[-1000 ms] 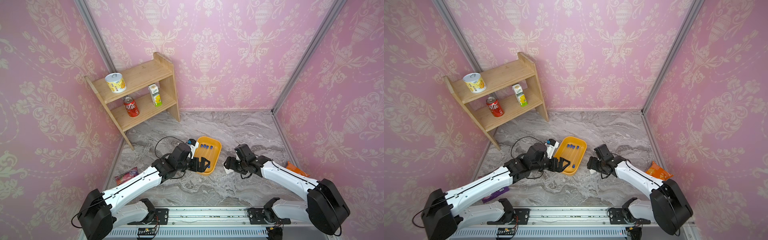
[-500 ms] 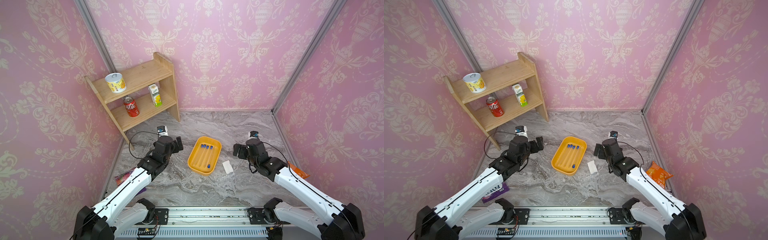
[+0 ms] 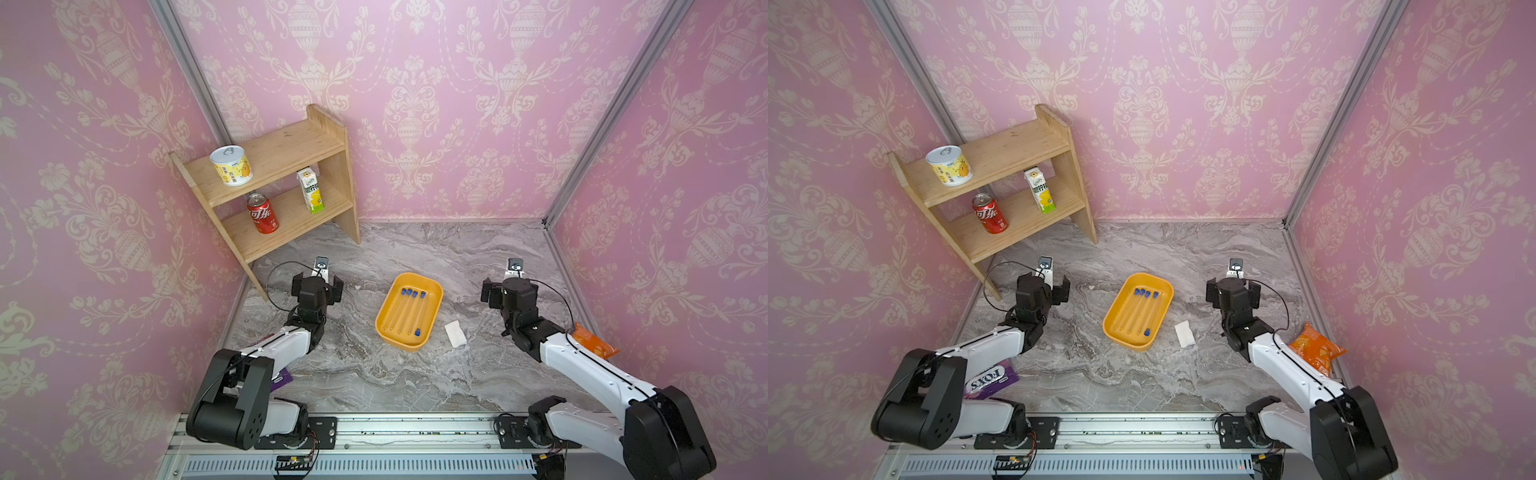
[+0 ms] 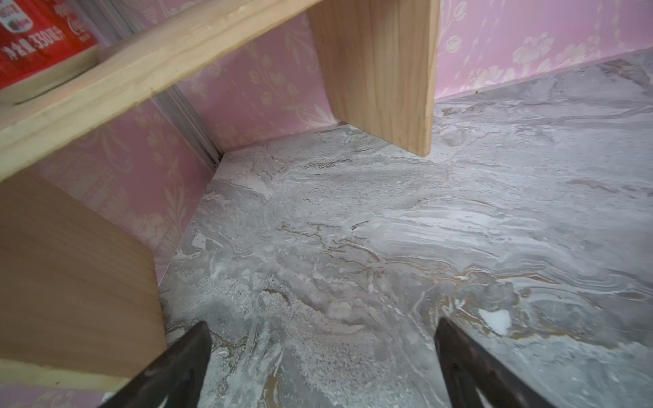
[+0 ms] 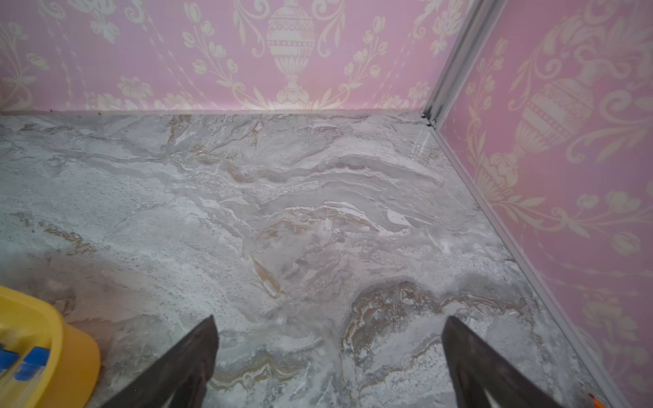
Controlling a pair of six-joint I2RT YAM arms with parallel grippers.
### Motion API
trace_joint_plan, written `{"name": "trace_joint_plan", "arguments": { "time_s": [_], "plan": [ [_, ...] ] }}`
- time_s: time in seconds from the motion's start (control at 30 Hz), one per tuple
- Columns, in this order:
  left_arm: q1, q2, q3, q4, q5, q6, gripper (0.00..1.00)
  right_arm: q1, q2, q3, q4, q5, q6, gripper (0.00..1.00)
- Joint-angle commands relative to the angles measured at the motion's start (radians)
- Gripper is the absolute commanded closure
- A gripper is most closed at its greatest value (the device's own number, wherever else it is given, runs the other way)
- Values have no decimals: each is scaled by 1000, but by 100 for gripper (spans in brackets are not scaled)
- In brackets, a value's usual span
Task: Wipe the exteriors of test tubes
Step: Reset both arms
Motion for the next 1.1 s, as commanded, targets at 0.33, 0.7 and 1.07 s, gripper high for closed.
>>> {"name": "trace_joint_plan", "arguments": {
  "time_s": [0.33,0.7,1.07],
  "plan": [
    [68,79,-105,189,61,-79,1,-131,-137,-319,306,-134,-71,0],
    [139,252,-157,469,46,-150,1,-163,164,-297,702,-201,-159,0],
    [140,253,-157,477,30,-151,1,-174,389,-247,826,-310,-174,0]
  ]
}}
